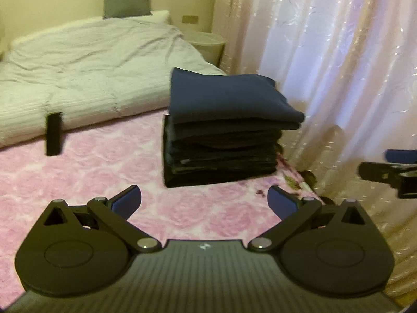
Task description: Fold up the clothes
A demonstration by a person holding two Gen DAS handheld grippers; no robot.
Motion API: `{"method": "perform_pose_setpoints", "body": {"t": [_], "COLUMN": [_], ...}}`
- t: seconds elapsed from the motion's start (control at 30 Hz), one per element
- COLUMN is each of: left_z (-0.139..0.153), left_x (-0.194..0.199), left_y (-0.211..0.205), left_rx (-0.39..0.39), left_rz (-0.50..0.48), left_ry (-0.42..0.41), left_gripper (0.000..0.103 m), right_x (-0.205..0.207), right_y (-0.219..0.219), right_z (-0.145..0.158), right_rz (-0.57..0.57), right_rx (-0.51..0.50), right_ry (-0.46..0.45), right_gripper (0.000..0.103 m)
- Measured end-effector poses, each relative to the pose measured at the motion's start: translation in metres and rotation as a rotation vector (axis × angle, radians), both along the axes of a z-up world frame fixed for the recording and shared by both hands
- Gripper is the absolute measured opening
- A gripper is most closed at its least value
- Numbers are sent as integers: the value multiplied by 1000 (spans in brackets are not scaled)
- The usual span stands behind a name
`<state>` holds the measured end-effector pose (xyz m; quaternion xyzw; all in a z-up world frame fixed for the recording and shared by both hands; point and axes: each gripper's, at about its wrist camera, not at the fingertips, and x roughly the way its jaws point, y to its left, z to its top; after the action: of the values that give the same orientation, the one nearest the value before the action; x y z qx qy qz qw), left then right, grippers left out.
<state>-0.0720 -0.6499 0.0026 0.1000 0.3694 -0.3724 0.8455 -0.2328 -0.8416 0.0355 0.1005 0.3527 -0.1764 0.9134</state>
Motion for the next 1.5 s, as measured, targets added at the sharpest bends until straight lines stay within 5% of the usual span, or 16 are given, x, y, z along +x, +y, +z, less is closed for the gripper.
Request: {"method": "perform_pose_setpoints", "body": {"t": [0.33, 1.5], "left_z": [3, 5], "left_x": [-10, -16], "left_y": [21, -6], "left_rx": [-17, 63], "left_rz": [10, 104], "left_ry": [115, 37], "left_gripper": [102, 102], "right_x": [-23, 10], "right_y": [47, 5], "right_z": [-1, 1], "right_rz": [-102, -47], "right_rx": [16, 29], "right_ry": [44, 59], "right_gripper": [96, 96]}}
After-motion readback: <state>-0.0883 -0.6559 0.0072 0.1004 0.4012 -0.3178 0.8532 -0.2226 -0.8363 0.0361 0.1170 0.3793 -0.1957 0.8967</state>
